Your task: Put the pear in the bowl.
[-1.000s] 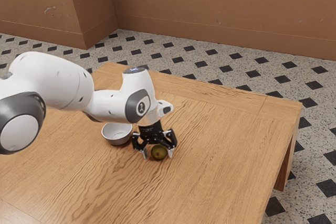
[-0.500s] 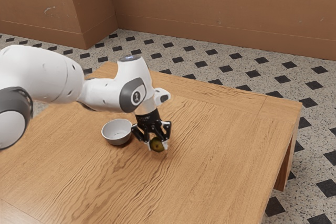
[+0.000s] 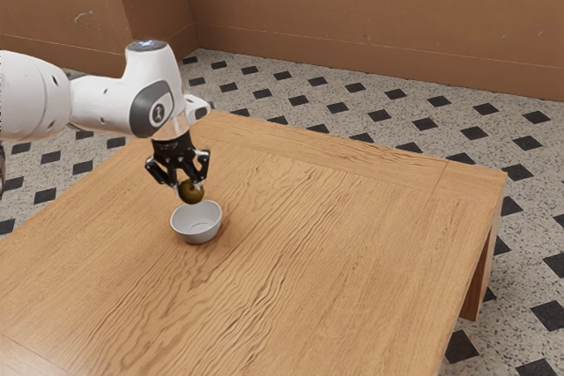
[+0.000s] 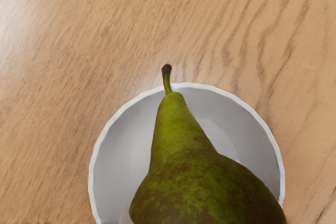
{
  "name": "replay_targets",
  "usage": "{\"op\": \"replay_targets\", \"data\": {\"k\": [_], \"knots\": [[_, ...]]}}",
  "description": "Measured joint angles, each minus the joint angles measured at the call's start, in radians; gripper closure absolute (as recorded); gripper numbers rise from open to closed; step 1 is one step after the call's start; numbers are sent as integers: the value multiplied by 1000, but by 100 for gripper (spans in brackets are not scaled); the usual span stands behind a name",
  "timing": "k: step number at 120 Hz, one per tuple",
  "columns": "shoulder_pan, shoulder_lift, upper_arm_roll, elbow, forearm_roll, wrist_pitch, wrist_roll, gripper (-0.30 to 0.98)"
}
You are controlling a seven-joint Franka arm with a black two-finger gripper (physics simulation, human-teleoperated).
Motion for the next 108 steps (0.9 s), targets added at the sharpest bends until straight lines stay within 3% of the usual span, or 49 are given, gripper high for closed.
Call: {"op": "replay_targets", "data": {"k": [27,46,60,96,108], "knots": [[0,19,0,-7,8,-14,-31,78],[1,21,0,-7,-20,-14,-23,40],[1,22,0,-7,-46,-13,-2,24],[0,18,-2,-6,-61,-13,40,6],[-1,-50,-6,59,-53,-97,70,4]]}}
